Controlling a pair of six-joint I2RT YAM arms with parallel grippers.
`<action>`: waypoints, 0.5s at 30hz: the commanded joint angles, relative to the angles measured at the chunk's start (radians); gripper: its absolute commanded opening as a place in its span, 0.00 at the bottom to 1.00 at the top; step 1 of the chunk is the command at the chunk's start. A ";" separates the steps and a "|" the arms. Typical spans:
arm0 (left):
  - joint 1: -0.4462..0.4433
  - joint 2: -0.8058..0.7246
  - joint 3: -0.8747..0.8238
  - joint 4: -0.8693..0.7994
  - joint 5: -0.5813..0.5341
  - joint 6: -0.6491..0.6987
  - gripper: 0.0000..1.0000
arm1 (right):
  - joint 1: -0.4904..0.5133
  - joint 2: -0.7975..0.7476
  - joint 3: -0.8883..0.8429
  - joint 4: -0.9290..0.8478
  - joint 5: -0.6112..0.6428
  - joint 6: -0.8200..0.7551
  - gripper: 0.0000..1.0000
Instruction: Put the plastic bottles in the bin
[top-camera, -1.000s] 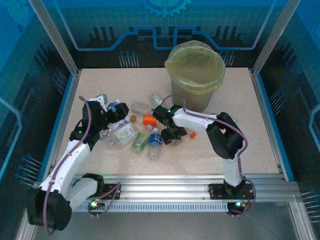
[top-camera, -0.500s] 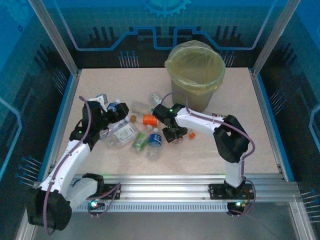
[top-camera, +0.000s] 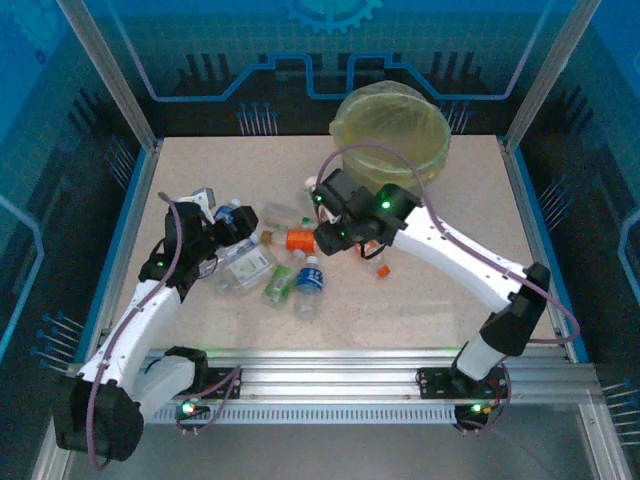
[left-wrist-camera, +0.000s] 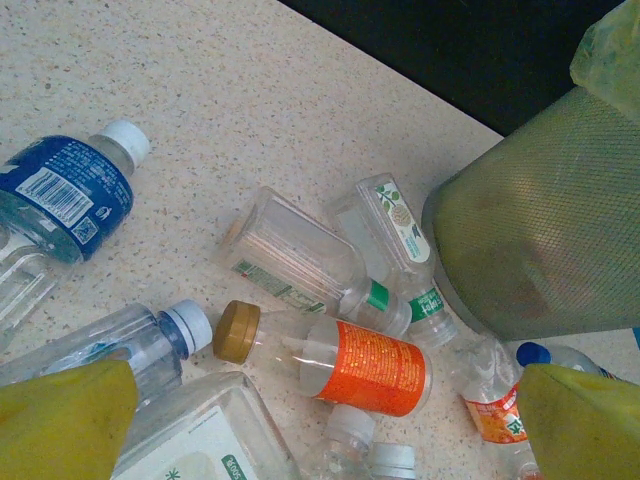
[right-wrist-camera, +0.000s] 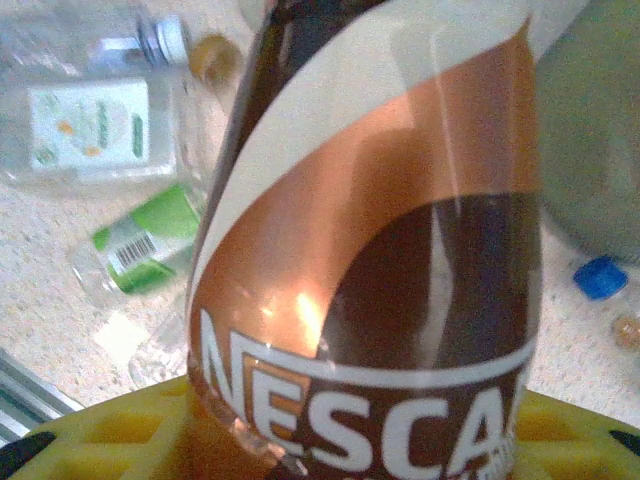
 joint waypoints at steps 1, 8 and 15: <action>0.008 -0.003 -0.013 0.016 0.030 -0.023 0.99 | -0.066 -0.045 0.061 0.051 -0.059 -0.076 0.30; 0.008 -0.020 -0.016 0.022 0.054 -0.037 0.99 | -0.250 -0.014 0.234 0.052 -0.175 -0.153 0.26; 0.008 -0.046 -0.020 0.005 0.058 -0.034 0.99 | -0.398 0.093 0.431 0.002 -0.252 -0.195 0.26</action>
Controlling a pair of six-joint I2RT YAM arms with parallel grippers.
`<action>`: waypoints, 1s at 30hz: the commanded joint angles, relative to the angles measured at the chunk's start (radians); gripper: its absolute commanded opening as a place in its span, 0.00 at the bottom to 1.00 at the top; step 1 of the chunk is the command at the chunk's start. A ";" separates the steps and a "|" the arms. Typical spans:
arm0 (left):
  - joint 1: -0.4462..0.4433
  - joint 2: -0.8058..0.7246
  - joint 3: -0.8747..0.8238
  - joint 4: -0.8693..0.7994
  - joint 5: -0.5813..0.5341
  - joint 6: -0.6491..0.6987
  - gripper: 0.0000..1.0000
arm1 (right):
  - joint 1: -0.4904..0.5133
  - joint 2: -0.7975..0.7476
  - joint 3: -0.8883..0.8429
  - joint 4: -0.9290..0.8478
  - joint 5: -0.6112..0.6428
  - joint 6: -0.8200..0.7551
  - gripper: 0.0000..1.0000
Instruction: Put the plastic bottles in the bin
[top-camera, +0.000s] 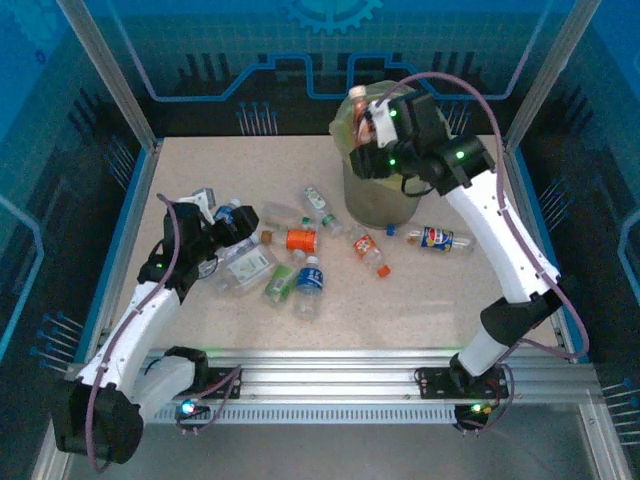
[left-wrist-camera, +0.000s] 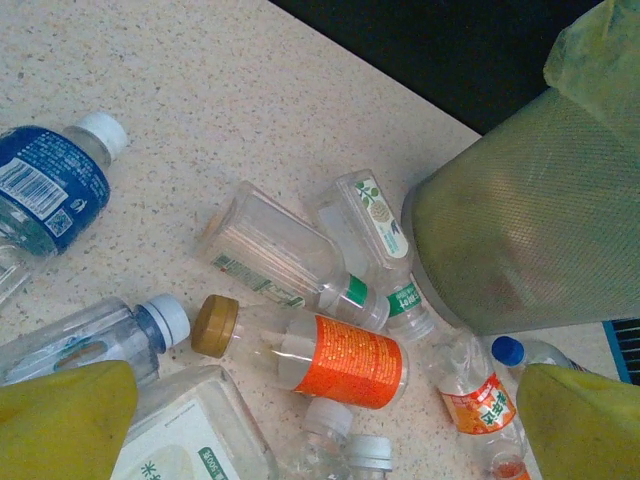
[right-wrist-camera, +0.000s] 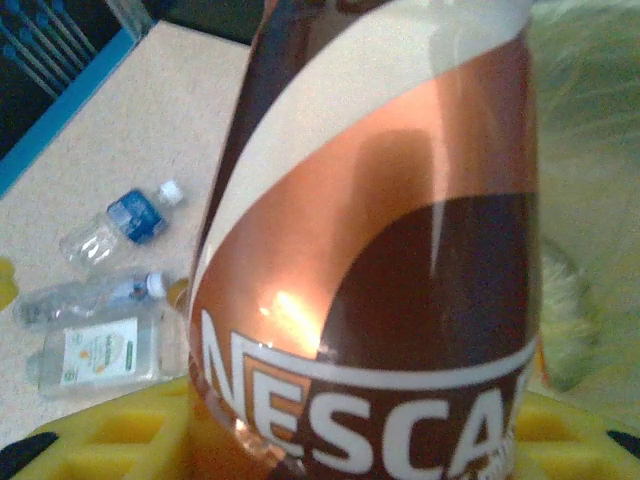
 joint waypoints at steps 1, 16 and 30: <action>0.007 -0.030 -0.019 0.001 0.025 -0.007 0.99 | -0.056 0.076 0.109 -0.047 -0.067 -0.049 0.26; 0.008 -0.050 -0.006 -0.032 0.035 0.000 0.99 | -0.203 0.317 0.352 -0.139 0.004 -0.146 0.27; 0.008 -0.043 -0.005 -0.039 0.028 0.009 0.99 | -0.244 0.491 0.414 -0.185 0.065 -0.220 0.30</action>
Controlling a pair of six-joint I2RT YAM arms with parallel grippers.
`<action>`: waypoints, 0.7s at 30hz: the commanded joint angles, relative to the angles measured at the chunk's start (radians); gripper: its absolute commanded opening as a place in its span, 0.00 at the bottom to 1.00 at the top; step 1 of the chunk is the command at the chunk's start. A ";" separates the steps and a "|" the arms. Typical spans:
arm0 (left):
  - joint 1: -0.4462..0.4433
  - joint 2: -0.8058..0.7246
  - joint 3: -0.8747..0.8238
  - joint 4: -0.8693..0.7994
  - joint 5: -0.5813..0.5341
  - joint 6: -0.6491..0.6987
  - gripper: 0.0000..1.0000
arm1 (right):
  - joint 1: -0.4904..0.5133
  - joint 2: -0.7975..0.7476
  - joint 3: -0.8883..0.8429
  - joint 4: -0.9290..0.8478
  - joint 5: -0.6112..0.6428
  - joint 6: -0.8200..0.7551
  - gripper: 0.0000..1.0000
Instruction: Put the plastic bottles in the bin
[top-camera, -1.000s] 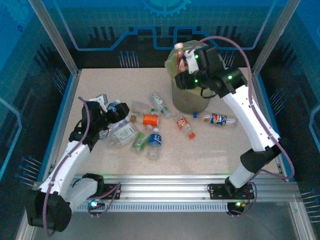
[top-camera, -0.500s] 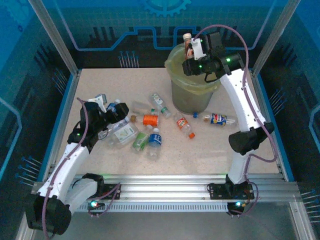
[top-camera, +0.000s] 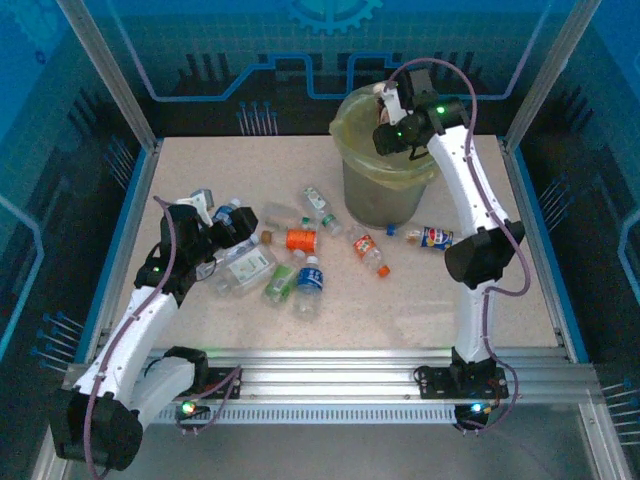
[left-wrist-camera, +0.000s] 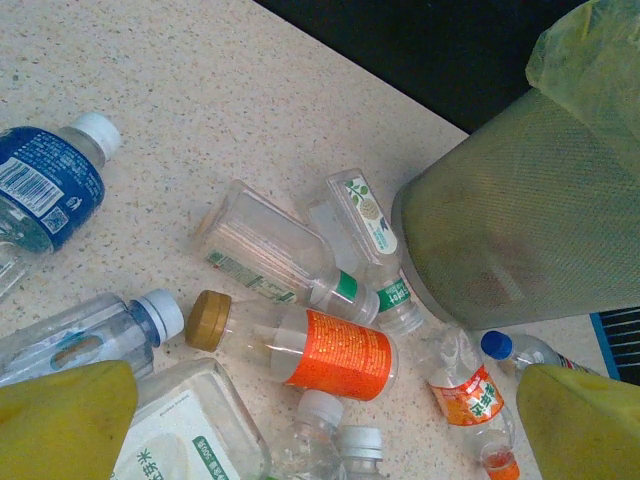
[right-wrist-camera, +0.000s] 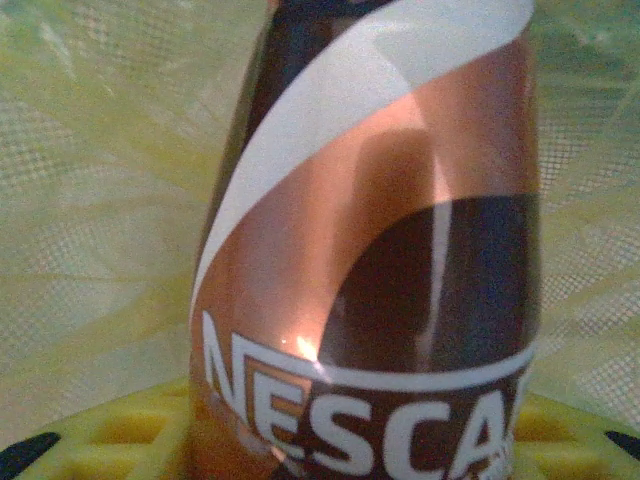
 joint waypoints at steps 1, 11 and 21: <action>0.008 -0.010 -0.004 -0.015 0.018 0.010 0.99 | -0.022 0.033 0.038 -0.040 0.013 -0.035 0.31; 0.008 -0.010 -0.004 -0.017 0.012 0.010 0.99 | -0.029 0.094 0.030 -0.083 0.041 -0.076 0.37; 0.008 -0.010 0.001 -0.019 0.013 0.007 0.99 | -0.027 0.116 -0.002 -0.104 0.052 -0.095 0.50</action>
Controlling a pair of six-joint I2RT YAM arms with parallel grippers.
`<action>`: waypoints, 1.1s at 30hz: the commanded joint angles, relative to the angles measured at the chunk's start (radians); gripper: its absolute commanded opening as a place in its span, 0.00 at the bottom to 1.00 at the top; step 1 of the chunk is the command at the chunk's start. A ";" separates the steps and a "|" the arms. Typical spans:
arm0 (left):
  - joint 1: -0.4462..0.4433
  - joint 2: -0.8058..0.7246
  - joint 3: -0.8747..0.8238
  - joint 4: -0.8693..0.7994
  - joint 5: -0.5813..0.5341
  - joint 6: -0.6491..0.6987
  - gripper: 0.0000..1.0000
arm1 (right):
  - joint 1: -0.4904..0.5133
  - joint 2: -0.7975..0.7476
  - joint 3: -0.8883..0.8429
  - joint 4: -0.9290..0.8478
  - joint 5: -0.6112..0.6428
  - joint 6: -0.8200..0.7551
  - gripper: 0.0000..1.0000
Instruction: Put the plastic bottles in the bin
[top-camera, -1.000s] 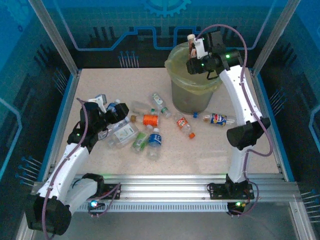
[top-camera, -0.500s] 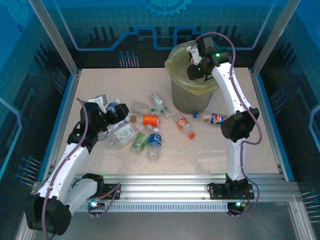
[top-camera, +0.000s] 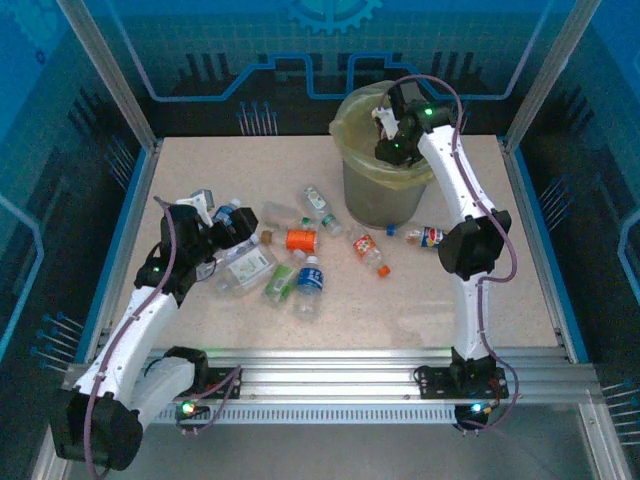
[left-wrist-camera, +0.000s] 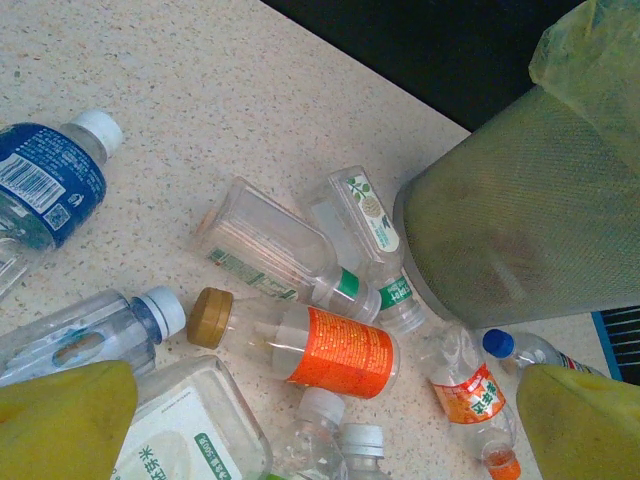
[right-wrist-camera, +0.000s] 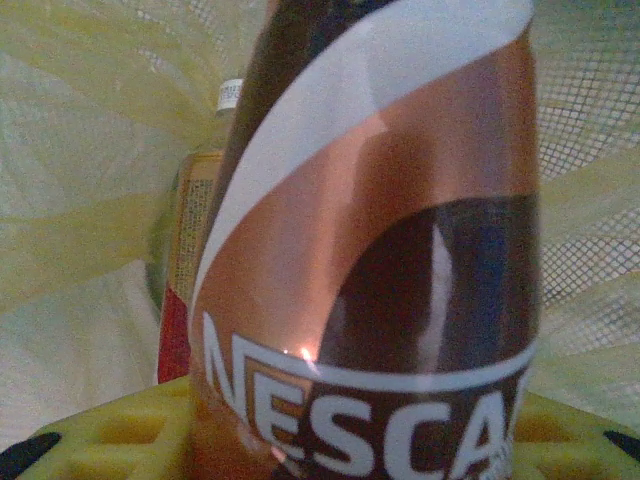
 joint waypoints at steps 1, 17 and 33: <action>0.008 -0.010 0.002 -0.014 0.014 0.006 0.99 | -0.012 0.017 -0.007 -0.034 0.015 -0.020 0.51; 0.008 -0.010 0.015 -0.030 0.009 0.012 0.99 | -0.012 0.022 -0.015 -0.043 0.039 -0.014 0.78; 0.008 -0.023 0.015 -0.048 0.006 0.015 0.99 | -0.001 -0.095 0.000 -0.032 0.082 0.064 0.93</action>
